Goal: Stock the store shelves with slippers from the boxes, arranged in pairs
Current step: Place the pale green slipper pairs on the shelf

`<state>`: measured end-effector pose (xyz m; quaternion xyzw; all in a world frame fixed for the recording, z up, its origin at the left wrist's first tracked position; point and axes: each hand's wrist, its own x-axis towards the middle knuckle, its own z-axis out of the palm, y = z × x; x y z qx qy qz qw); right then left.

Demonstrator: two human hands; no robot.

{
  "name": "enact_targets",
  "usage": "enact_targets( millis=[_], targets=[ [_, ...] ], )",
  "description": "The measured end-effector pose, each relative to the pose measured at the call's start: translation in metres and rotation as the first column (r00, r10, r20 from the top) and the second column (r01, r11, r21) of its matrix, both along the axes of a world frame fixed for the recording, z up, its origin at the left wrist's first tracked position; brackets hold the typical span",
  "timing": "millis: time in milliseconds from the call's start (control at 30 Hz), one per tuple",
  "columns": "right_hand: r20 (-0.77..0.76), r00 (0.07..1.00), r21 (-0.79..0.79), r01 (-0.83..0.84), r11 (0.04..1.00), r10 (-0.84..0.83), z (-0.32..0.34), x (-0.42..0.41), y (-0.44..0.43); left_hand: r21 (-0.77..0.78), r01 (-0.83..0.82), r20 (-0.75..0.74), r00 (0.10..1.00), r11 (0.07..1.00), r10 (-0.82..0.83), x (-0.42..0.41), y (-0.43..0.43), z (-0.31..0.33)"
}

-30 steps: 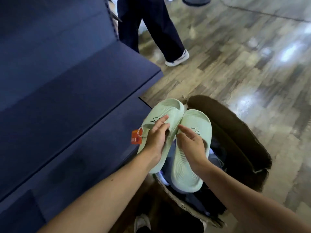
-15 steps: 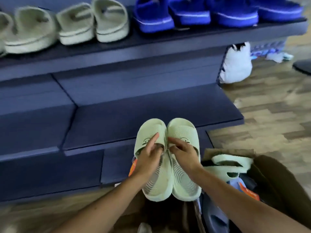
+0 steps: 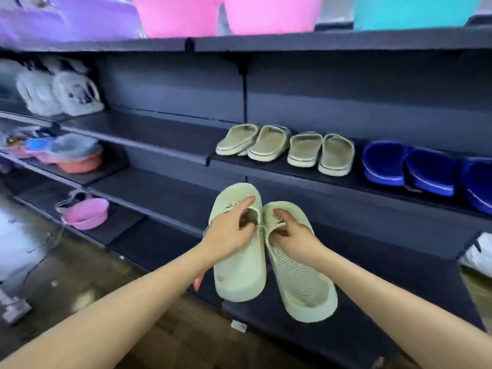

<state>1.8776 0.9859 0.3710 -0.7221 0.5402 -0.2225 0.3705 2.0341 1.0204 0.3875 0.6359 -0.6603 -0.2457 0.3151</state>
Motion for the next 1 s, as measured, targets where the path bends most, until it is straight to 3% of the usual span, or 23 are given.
enact_targets(
  millis=[267, 533, 1000],
  targets=[
    [-0.090, 0.993, -0.231, -0.102, 0.968, 0.083, 0.062, 0.077, -0.044, -0.135, -0.023, 0.226, 0.973, 0.991, 0.053, 0.088, -0.035, 0.065],
    [0.026, 0.998, -0.309, -0.046, 0.950, 0.056, 0.086, 0.166, -0.098, -0.176, 0.013, 0.261, 0.965, 0.984, 0.034, 0.180, -0.088, 0.080],
    [-0.085, 0.996, -0.288, -0.025, 0.957, 0.000, 0.093, 0.242, -0.196, -0.175, 0.082, 0.228, 0.973, 0.981, -0.040, 0.263, -0.209, 0.061]
  ],
)
